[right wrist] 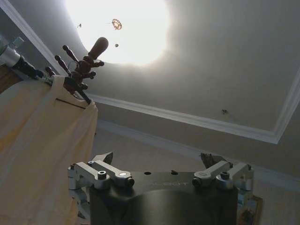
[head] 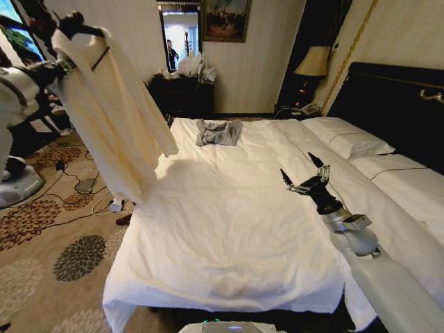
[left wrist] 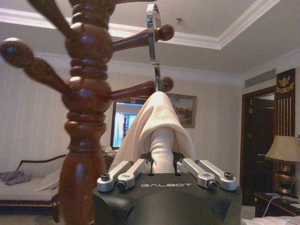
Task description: Pick up the clothes from the bed and hang them on the clothes hanger.
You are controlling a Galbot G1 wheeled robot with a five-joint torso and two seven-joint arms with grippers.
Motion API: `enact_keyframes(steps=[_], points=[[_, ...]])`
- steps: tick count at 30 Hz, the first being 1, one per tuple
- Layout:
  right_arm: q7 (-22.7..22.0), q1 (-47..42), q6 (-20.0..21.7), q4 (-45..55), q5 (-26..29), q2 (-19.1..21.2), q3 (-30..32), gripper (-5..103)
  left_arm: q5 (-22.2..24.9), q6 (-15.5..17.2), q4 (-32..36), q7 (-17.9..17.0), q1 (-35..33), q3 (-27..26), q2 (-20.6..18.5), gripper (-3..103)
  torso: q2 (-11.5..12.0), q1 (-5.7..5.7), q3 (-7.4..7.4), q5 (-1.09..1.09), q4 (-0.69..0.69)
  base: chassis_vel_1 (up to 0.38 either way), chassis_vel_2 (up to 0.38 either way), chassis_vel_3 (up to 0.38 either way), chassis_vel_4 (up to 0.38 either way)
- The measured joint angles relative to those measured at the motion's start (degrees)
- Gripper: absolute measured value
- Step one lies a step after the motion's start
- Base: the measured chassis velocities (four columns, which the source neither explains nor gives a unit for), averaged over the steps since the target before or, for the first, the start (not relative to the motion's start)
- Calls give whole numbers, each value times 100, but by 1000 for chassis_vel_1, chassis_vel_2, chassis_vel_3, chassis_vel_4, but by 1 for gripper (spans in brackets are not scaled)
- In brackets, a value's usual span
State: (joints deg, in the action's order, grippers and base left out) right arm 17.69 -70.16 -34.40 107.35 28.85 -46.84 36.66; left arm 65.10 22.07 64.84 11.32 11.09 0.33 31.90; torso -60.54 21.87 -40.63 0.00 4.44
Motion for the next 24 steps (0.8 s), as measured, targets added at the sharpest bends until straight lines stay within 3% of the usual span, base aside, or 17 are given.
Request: enact_keyframes(steps=[9,18,24], points=[[-2,37,8,-56,-5,-3,-44,100,-305,-32,-598,205,223,81,412,18,0,0,0,0,2,0,0,0,0],[-3,3,-41,-182,-11,-36,3,100,-747,-124,-1420,367,672,235,1167,18,0,1,0,3,4,0,0,0,0],[-2,-1,-110,-257,0,-17,59,100,-853,-171,-1694,412,684,213,1319,18,0,1,-1,-1,1,0,0,0,0]])
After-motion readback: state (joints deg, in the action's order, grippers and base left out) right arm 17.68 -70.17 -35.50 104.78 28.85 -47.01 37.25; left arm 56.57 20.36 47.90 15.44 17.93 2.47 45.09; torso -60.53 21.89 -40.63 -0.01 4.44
